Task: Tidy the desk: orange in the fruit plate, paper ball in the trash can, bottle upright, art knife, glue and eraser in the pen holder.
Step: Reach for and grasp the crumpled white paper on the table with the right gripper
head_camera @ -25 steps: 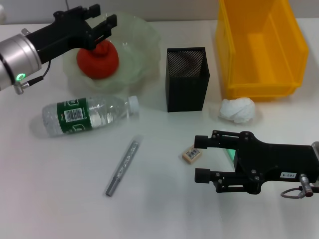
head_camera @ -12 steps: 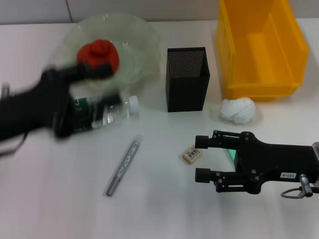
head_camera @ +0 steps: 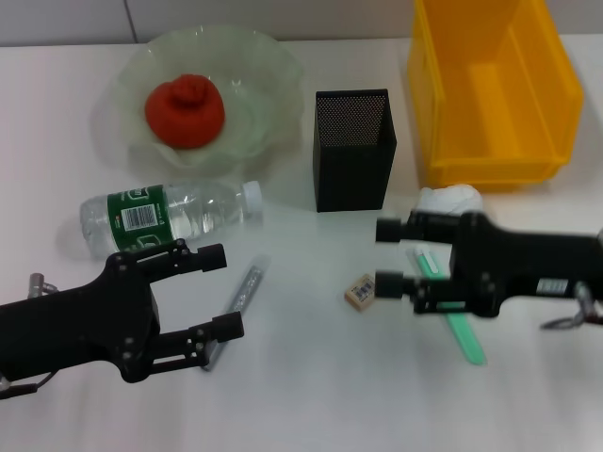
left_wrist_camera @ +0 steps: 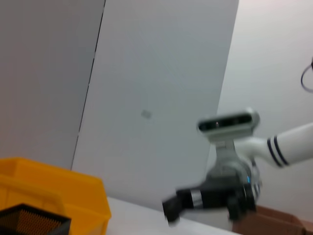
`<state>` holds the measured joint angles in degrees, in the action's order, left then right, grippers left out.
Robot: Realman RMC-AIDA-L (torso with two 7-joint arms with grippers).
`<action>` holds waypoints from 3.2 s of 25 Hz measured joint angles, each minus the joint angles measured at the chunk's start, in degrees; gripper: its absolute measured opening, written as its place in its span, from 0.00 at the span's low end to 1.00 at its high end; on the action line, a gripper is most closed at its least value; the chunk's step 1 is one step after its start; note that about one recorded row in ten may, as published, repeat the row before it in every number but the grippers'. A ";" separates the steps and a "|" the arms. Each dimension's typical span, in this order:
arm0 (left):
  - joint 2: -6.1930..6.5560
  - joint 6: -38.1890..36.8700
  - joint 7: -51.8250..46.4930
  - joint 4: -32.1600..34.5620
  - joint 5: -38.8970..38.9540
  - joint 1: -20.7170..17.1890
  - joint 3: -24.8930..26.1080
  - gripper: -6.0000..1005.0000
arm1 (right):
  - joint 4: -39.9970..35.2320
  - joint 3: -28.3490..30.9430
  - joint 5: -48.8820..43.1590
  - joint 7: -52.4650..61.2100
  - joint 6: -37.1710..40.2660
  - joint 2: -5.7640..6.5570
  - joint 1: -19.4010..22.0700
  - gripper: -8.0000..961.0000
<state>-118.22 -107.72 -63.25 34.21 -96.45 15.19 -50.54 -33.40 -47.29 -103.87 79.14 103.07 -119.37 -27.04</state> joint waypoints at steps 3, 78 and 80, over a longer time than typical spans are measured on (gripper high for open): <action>0.02 0.99 0.03 -0.28 -0.66 0.12 -0.06 0.76 | -7.45 -0.43 -0.08 7.95 -0.23 -0.05 -0.03 0.80; -0.28 6.45 0.23 -0.73 -1.72 2.21 -0.17 0.75 | -26.99 -17.53 -49.19 64.59 -17.95 0.10 -15.84 0.79; -0.28 6.47 0.23 -0.72 -1.72 2.21 -0.17 0.75 | -26.48 -17.53 -49.15 64.59 -18.56 0.10 -15.88 0.79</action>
<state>-118.49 -101.25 -63.01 33.49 -98.18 17.40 -50.71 -59.88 -64.81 -153.03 143.73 84.51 -119.27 -42.91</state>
